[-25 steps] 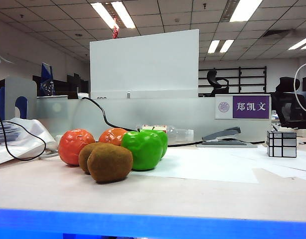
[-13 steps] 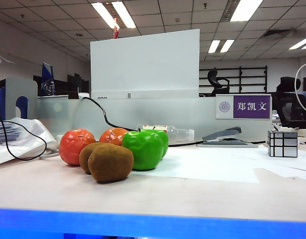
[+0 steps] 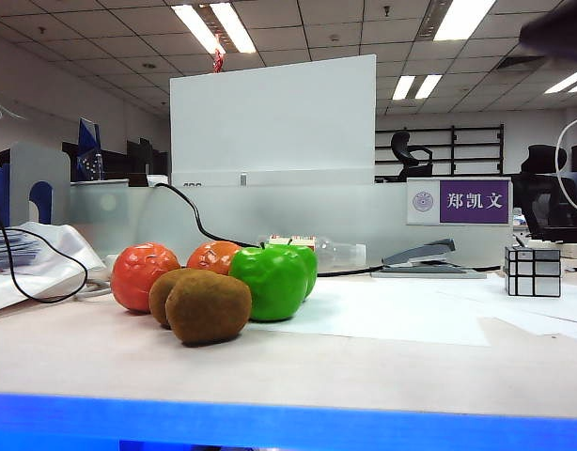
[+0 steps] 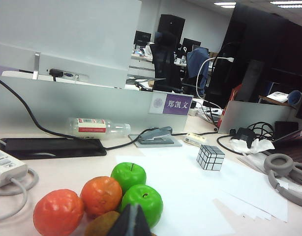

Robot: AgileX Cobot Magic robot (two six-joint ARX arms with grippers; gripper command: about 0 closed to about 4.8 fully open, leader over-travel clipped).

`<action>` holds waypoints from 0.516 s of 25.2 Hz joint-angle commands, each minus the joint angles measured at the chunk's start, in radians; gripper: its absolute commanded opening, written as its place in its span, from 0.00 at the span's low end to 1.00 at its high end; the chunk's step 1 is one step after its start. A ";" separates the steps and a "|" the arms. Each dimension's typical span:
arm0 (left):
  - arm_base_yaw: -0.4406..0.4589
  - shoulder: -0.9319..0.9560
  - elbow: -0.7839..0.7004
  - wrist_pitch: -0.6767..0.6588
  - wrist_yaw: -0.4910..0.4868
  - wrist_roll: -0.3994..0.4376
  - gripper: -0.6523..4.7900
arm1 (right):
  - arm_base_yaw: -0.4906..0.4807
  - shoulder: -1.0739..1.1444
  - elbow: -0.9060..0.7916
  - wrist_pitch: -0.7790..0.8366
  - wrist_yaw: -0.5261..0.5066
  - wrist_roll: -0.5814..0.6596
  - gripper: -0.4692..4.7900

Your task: Put the same fruits together.

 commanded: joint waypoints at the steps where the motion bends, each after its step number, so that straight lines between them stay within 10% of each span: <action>1: 0.000 -0.002 0.003 -0.006 0.000 0.002 0.11 | -0.004 -0.001 -0.008 0.009 0.122 0.002 0.08; 13: 0.000 -0.002 0.003 -0.009 0.000 0.001 0.11 | -0.016 -0.001 -0.008 -0.026 0.210 0.002 0.08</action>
